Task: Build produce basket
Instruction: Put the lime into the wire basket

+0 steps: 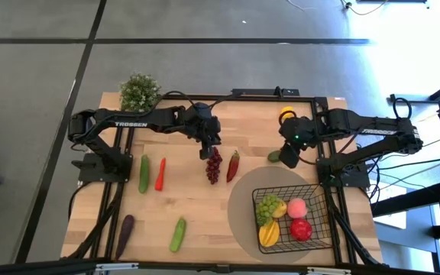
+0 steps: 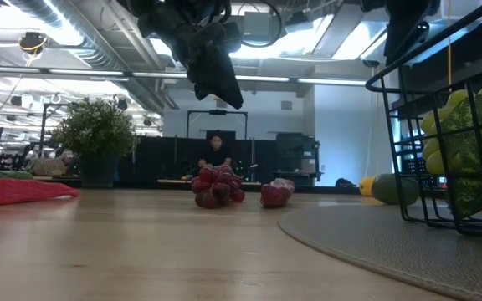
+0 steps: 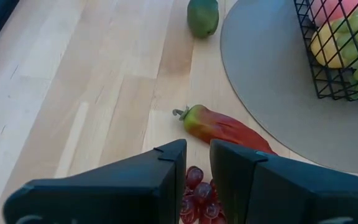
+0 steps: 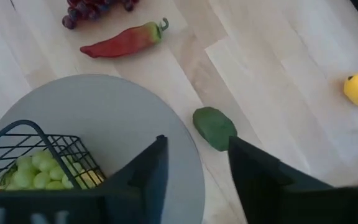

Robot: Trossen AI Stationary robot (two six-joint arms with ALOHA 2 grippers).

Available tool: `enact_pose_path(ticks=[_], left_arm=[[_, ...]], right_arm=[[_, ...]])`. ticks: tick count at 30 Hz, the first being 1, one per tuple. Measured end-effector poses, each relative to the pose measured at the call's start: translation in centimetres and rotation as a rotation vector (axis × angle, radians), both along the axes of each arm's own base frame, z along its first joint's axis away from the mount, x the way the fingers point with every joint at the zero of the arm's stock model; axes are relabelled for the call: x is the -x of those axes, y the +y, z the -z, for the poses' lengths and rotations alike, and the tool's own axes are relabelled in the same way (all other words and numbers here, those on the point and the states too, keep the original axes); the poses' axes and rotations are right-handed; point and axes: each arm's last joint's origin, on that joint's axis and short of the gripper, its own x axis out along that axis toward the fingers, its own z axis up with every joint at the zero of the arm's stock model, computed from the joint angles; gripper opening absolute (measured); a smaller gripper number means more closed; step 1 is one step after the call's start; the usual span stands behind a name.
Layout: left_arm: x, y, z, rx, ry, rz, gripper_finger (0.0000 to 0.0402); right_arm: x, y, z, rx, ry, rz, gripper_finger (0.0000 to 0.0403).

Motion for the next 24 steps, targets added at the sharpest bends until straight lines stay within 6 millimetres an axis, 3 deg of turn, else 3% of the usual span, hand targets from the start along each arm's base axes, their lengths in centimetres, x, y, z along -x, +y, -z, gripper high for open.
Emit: enact_pose_path(ticks=[6,11,17,24], left_arm=[[0.0,0.0,0.0,0.000,0.000,0.000,0.0060],[0.0,0.0,0.0,0.000,0.000,0.000,0.0060],[0.0,0.0,0.0,0.000,0.000,0.000,0.0060],[0.0,0.0,0.0,0.000,0.000,0.000,0.0060]], right_arm=[[-0.1,0.2,0.0,-0.041,-0.003,-0.041,0.0222],[-0.1,0.2,0.0,-0.057,-0.007,-0.034,0.0227],[-0.1,0.2,0.1,0.023,0.034,-0.220,0.0227],[-2.2,-0.7,1.8,0.066,0.133,-0.301,0.0227]])
